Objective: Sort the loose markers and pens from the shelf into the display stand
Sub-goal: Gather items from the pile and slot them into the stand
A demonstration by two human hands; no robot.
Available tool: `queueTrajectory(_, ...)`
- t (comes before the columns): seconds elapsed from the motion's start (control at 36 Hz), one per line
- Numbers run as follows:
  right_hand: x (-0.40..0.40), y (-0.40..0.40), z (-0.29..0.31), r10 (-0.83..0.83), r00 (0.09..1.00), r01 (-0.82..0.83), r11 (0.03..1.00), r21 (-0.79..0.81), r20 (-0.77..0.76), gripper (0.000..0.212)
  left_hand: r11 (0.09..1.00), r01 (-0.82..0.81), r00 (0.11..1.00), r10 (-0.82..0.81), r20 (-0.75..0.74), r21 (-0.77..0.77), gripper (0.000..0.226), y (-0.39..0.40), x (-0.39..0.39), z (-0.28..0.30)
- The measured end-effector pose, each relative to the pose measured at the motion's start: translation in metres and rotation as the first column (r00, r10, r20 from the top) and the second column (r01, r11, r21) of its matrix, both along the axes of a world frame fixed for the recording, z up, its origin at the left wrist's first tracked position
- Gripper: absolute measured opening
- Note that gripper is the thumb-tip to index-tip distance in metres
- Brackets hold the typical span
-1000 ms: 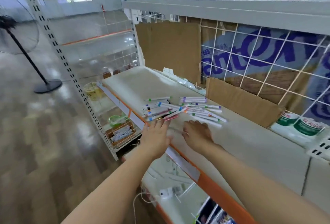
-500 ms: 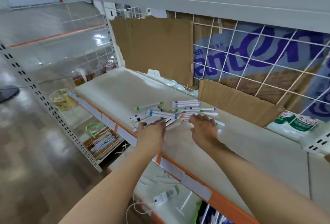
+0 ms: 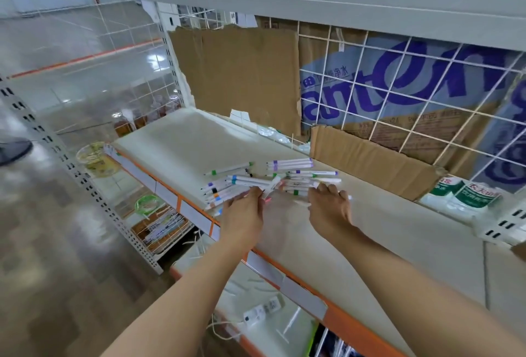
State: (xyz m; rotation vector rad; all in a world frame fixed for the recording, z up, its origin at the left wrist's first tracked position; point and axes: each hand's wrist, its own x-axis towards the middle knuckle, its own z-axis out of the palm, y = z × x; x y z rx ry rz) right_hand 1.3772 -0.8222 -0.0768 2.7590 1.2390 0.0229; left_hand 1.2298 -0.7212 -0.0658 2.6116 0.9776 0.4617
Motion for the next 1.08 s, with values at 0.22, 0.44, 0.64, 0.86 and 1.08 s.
queueTrajectory(0.22, -0.005, -0.014, 0.015, 0.005, 0.994, 0.026, 0.958, 0.287, -0.106, 0.029, 0.993, -0.030, 0.994, 0.041, 0.097, -0.113, 0.023, -0.002, 0.004, -0.005)
queueTrajectory(0.44, -0.002, -0.026, 0.034, -0.038, 0.948, 0.127, 0.956, 0.265, -0.317, 0.045, 0.989, -0.011, 0.983, 0.037, 0.179, -0.148, 0.020, -0.011, 0.012, -0.005)
queueTrajectory(0.64, 0.005, -0.039, 0.047, -0.072, 0.917, 0.264, 0.847, 0.462, -0.393, 0.011, 0.991, -0.008, 0.951, 0.048, 0.305, -0.131, 0.018, -0.019, 0.016, -0.002)
queueTrajectory(0.86, 0.010, -0.045, 0.060, -0.077, 0.869, 0.318, 0.844, 0.432, -0.489, 0.016, 0.988, -0.008, 0.954, 0.053, 0.296, -0.153, 0.021, -0.024, 0.018, 0.002)
queueTrajectory(1.08, 0.010, -0.041, 0.060, -0.042, 0.762, 0.487, 0.696, 0.528, -0.647, 0.009, 0.985, 0.025, 0.956, 0.027, 0.291, -0.173, 0.020, -0.025, 0.019, 0.000)
